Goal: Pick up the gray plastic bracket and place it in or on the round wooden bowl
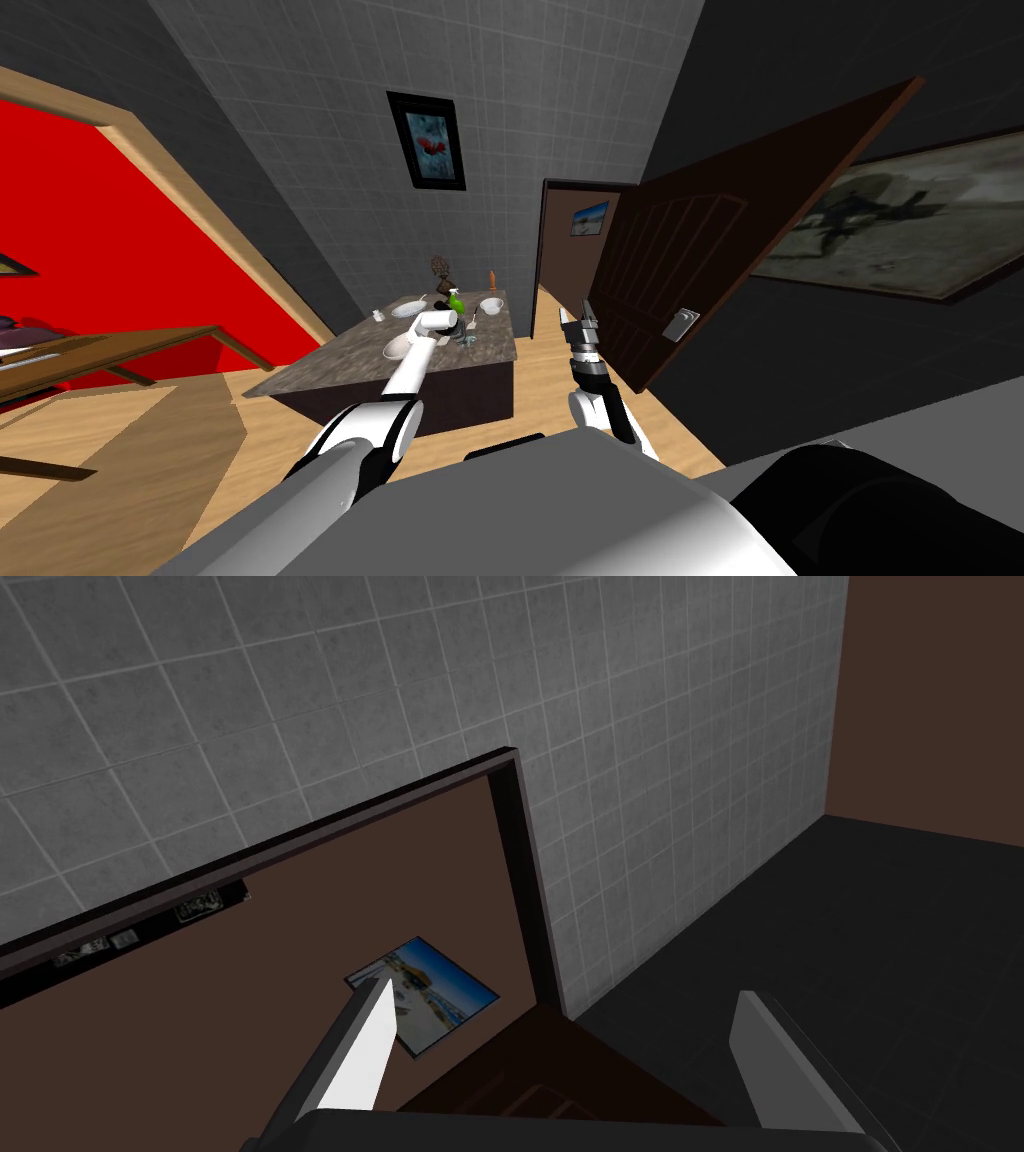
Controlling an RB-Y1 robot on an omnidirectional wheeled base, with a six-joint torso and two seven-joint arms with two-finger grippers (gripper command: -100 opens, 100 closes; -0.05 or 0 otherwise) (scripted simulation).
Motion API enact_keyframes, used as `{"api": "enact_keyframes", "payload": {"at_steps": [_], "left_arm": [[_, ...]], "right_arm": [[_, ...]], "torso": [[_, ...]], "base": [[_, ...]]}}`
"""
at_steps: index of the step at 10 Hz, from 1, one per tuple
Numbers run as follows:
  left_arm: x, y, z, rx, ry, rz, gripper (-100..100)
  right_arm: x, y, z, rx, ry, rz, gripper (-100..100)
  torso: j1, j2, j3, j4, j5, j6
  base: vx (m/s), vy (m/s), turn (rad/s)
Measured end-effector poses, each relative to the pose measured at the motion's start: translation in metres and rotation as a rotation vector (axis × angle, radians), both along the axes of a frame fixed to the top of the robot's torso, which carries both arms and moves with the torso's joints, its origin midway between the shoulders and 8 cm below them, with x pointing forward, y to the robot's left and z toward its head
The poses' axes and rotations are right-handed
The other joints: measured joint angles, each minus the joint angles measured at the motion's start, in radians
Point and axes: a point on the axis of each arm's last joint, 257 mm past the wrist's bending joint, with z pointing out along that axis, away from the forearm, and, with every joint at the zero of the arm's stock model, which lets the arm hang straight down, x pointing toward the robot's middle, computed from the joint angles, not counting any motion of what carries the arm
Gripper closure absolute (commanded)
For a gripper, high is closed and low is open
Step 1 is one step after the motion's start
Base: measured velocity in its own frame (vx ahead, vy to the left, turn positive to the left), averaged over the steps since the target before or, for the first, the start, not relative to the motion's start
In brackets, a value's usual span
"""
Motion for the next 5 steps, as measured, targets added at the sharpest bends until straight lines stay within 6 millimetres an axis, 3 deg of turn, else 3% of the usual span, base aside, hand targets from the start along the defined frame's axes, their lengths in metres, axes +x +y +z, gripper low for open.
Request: {"api": "enact_keyframes", "payload": {"at_steps": [5], "left_arm": [[-0.033,-0.001,-0.023,0.026,0.190,-0.007,-100]], "right_arm": [[0.000,0.000,0.000,0.000,0.000,0.000,0]], "torso": [[0.001,0.001,0.000,0.000,0.000,0.000]], "base": [[0.074,-0.021,0.033]]}}
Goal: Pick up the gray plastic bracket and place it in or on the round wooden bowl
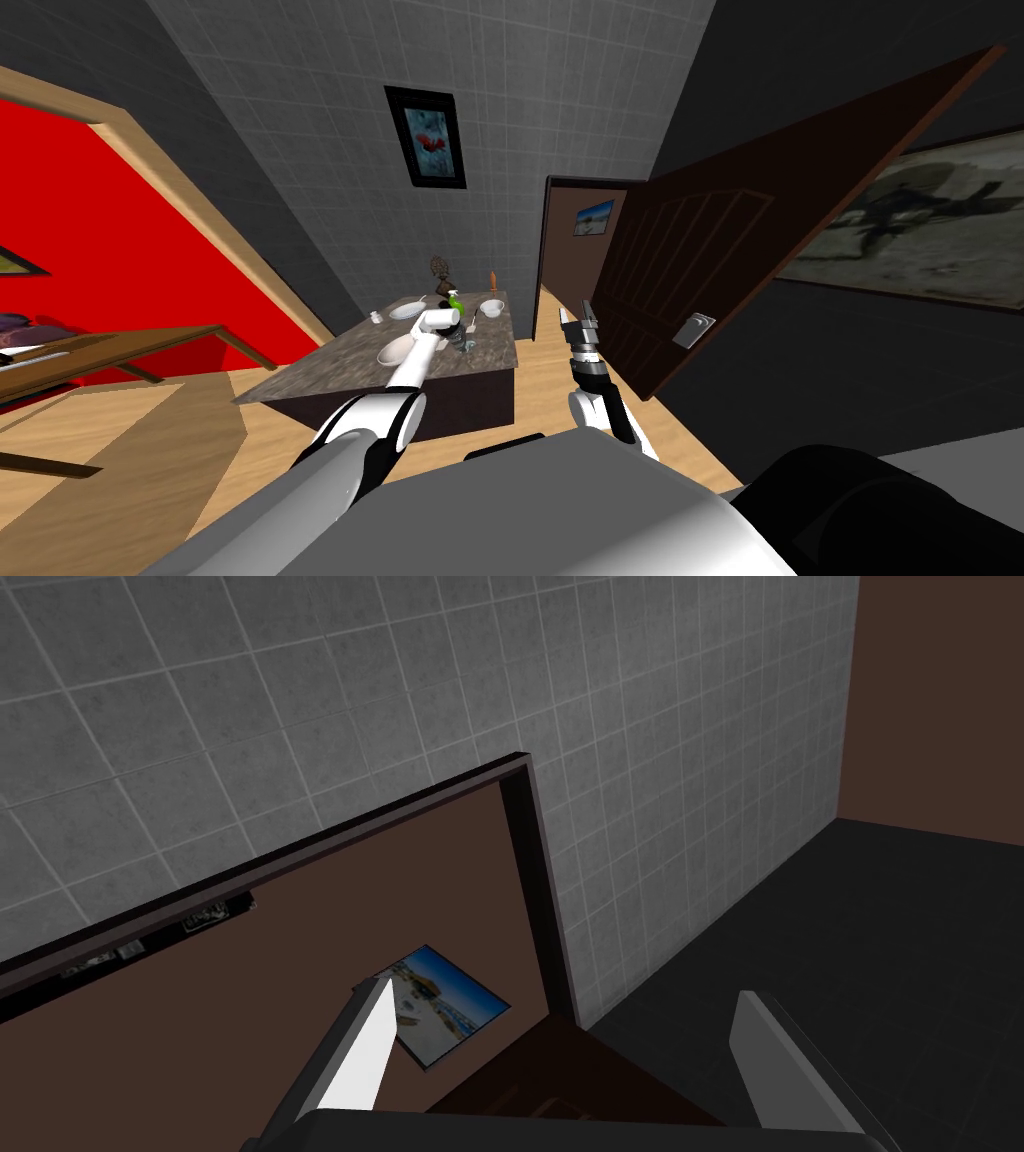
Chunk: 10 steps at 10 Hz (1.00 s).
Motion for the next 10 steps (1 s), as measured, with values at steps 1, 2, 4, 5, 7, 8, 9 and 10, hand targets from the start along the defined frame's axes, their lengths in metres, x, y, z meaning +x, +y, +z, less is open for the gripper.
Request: {"api": "enact_keyframes", "payload": {"at_steps": [1,2,4,5,7,8,9,10], "left_arm": [[-0.009,0.001,-0.003,0.006,0.039,0.000,-100],[-0.015,0.002,-0.007,0.010,0.071,-0.001,-100],[-0.028,0.002,-0.015,0.024,0.150,-0.003,-100],[-0.035,0.003,-0.017,0.029,0.177,-0.003,-100],[-0.049,0.005,-0.023,0.042,0.249,-0.004,-100],[-0.057,0.007,-0.024,0.048,0.281,-0.003,-100],[-0.062,0.009,-0.026,0.053,0.309,-0.002,-100],[-0.063,0.009,-0.026,0.054,0.313,-0.003,0]], "right_arm": [[0.000,0.000,0.000,0.000,0.000,0.000,0],[0.000,0.000,0.000,0.000,0.000,0.000,0],[0.000,0.000,0.000,0.000,0.000,0.000,0],[0.000,0.000,0.000,0.000,0.000,0.000,0],[0.000,0.000,0.000,0.000,0.000,0.000,0],[0.000,0.000,0.000,0.000,0.000,0.000,0],[0.000,0.000,0.000,0.000,0.000,0.000,0],[0.000,0.000,0.000,0.000,0.000,0.000,0]], "torso": [[-0.001,0.000,0.000,0.000,0.000,0.000],[0.000,0.001,0.001,0.000,0.000,0.000],[-0.001,-0.002,-0.001,0.000,0.000,0.000],[-0.001,-0.001,0.000,0.000,0.000,0.000],[-0.001,0.001,0.000,0.000,0.000,0.000],[-0.001,0.001,0.000,0.000,0.000,0.000],[-0.001,0.000,0.000,0.000,0.000,0.000],[0.001,0.002,0.001,0.000,0.000,0.000]], "base": [[0.059,-0.028,0.025],[0.077,-0.018,0.032],[0.099,-0.033,0.042],[0.056,-0.028,0.028],[0.070,-0.038,0.046],[0.082,-0.031,0.034],[0.039,-0.012,0.006],[0.007,-0.003,-0.001]]}}
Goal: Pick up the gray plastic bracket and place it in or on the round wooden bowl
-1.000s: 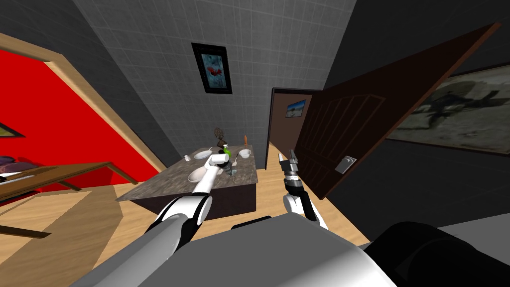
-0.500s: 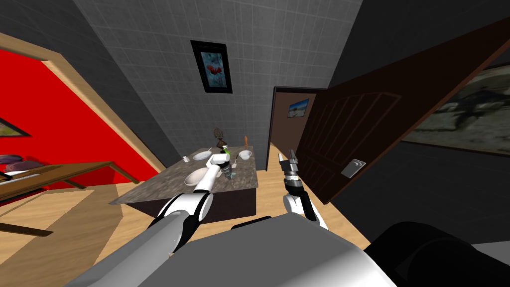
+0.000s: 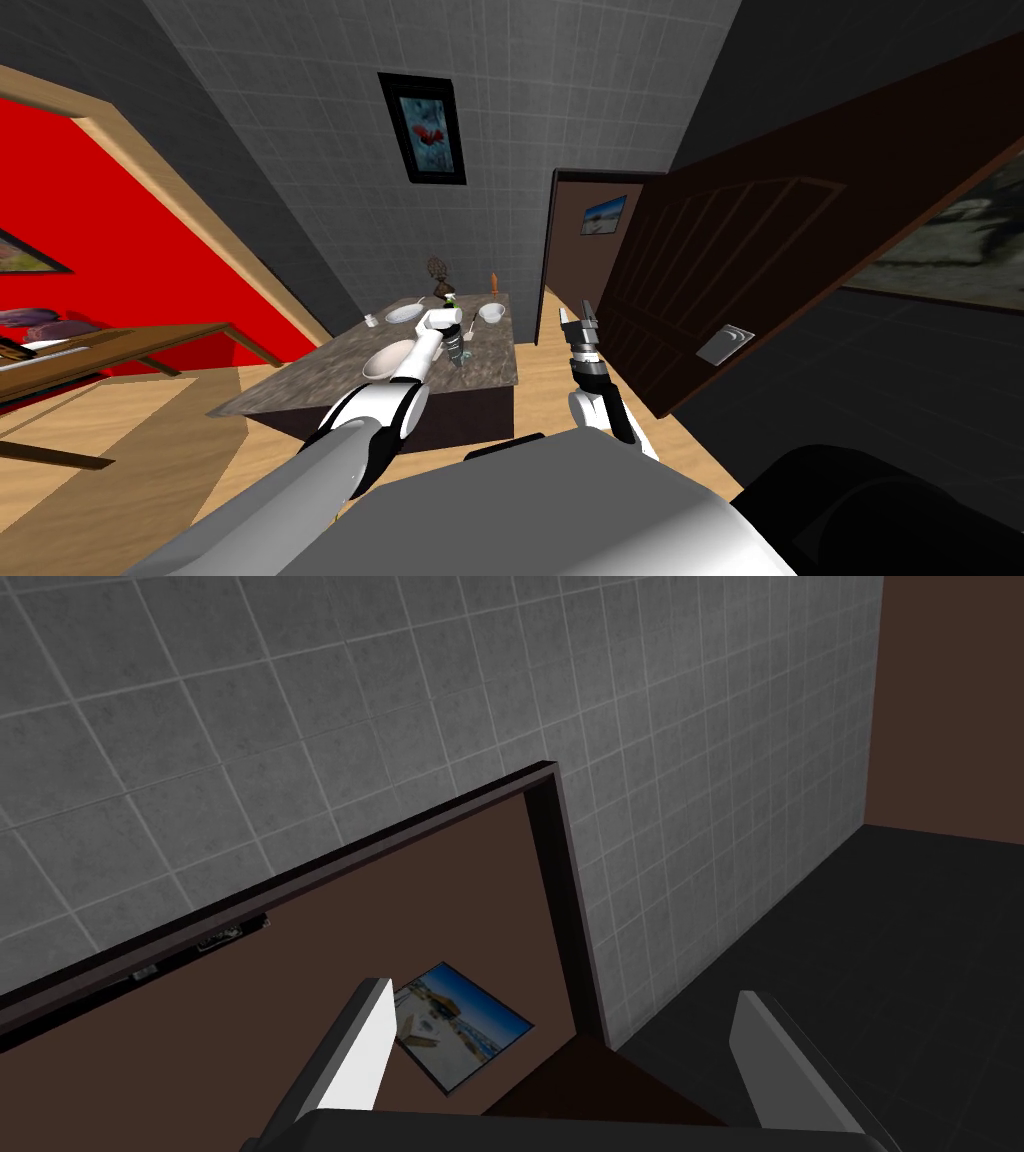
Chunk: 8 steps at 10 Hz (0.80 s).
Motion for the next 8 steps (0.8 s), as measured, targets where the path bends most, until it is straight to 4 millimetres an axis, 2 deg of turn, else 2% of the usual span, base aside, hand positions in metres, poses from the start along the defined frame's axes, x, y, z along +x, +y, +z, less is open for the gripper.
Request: {"api": "enact_keyframes", "payload": {"at_steps": [1,4,5,8], "left_arm": [[0.000,0.000,0.000,0.000,-0.001,0.000,-100],[-0.002,0.002,-0.016,0.000,-0.001,0.001,-100],[-0.002,0.002,-0.016,0.000,-0.002,0.001,100],[-0.002,0.001,-0.016,0.000,-0.001,-0.001,100]], "right_arm": [[0.000,0.000,0.000,0.000,0.000,0.000,0],[0.000,0.000,0.000,0.000,0.000,0.000,0],[0.000,0.000,0.000,0.000,0.000,0.000,0],[0.000,0.000,0.000,0.000,0.000,0.000,0]], "torso": [[0.001,0.002,0.001,0.001,0.000,0.000],[0.001,0.003,0.002,0.001,0.000,0.000],[0.001,0.003,0.002,0.001,0.000,0.000],[0.001,0.003,0.002,0.001,0.001,-0.001]], "base": [[0.010,-0.007,-0.008],[0.004,-0.004,-0.002],[0.000,0.000,0.000],[0.000,0.000,0.000]]}}
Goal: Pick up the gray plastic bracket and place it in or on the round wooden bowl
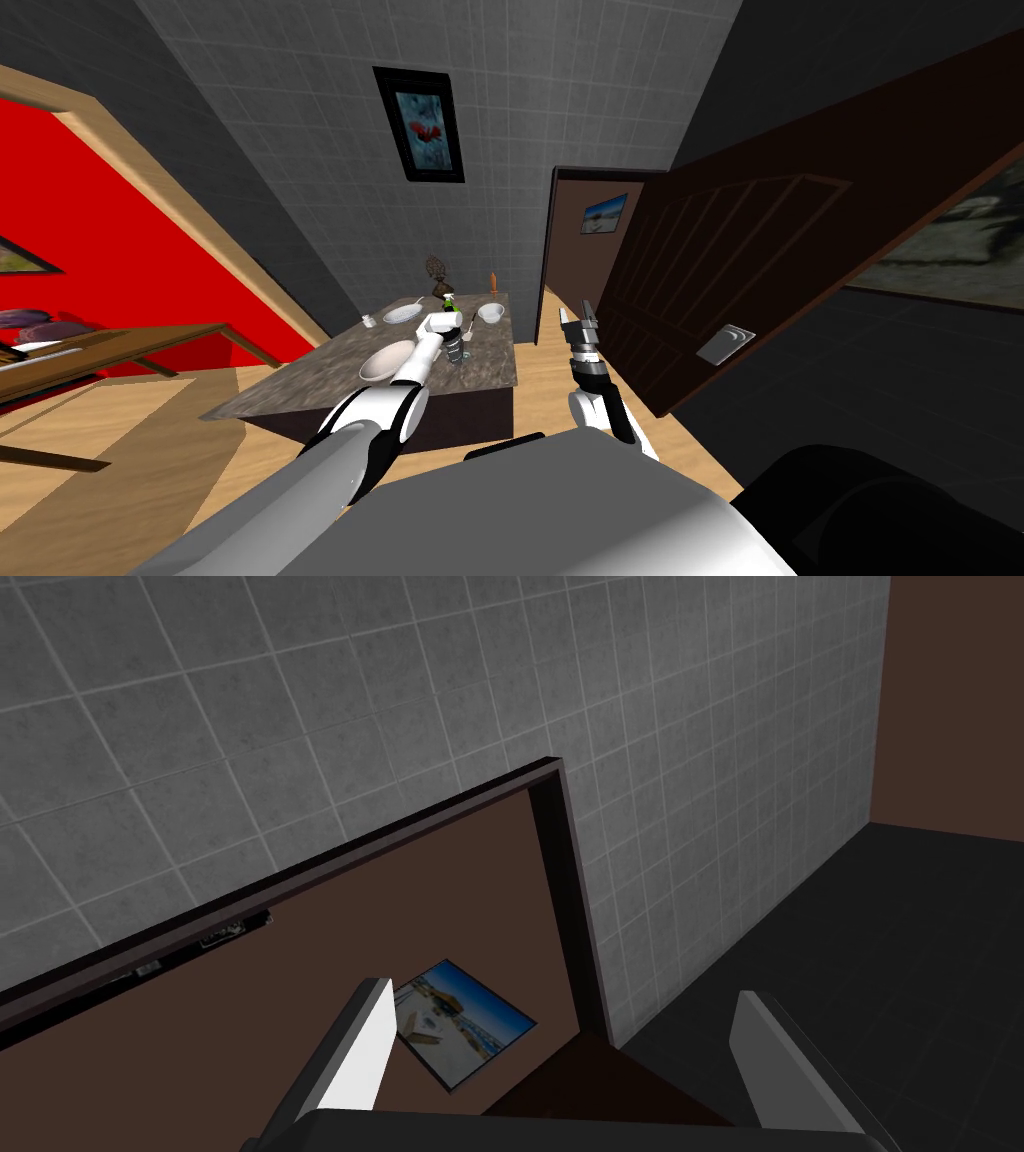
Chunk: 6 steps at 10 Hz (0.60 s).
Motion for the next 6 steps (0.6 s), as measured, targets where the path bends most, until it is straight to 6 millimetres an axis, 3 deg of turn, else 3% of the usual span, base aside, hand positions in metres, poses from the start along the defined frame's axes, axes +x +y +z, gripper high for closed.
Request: {"api": "enact_keyframes", "payload": {"at_steps": [1,2,3,4,5,6], "left_arm": [[0.0000,0.0000,0.0000,0.000,0.000,0.000,100],[0.0000,0.0001,0.0000,0.000,0.000,0.001,0],[0.0000,0.0001,0.0000,0.000,0.000,0.001,100],[0.0008,-0.0002,0.0065,-0.001,-0.003,0.000,100],[0.0006,-0.0001,0.0080,0.000,-0.002,0.001,0],[0.0006,-0.0001,0.0078,0.000,-0.002,0.001,100]], "right_arm": [[0.0000,0.0000,0.0000,0.000,0.000,0.000,0],[0.0000,0.0000,0.0000,0.000,0.000,0.000,0],[0.0000,0.0000,0.0000,0.000,0.000,0.000,0],[0.0000,0.0000,0.0000,0.000,0.000,0.000,0],[0.0000,0.0000,0.0000,0.000,0.000,0.000,0],[0.0000,0.0000,0.0000,0.000,0.000,0.000,0]], "torso": [[0.000,0.000,0.000,0.000,0.000,0.000],[0.000,0.000,0.000,0.000,0.000,0.000],[0.000,0.000,0.000,0.000,0.000,0.000],[0.000,0.001,0.001,0.001,0.000,0.000],[0.000,0.001,0.000,0.000,0.000,0.000],[0.000,0.000,0.000,0.000,0.000,0.000]], "base": [[0.000,0.000,0.000],[0.000,0.000,0.000],[-0.007,0.007,0.010],[-0.002,0.005,0.003],[0.000,0.000,0.000],[-0.059,-0.096,-0.238]]}}
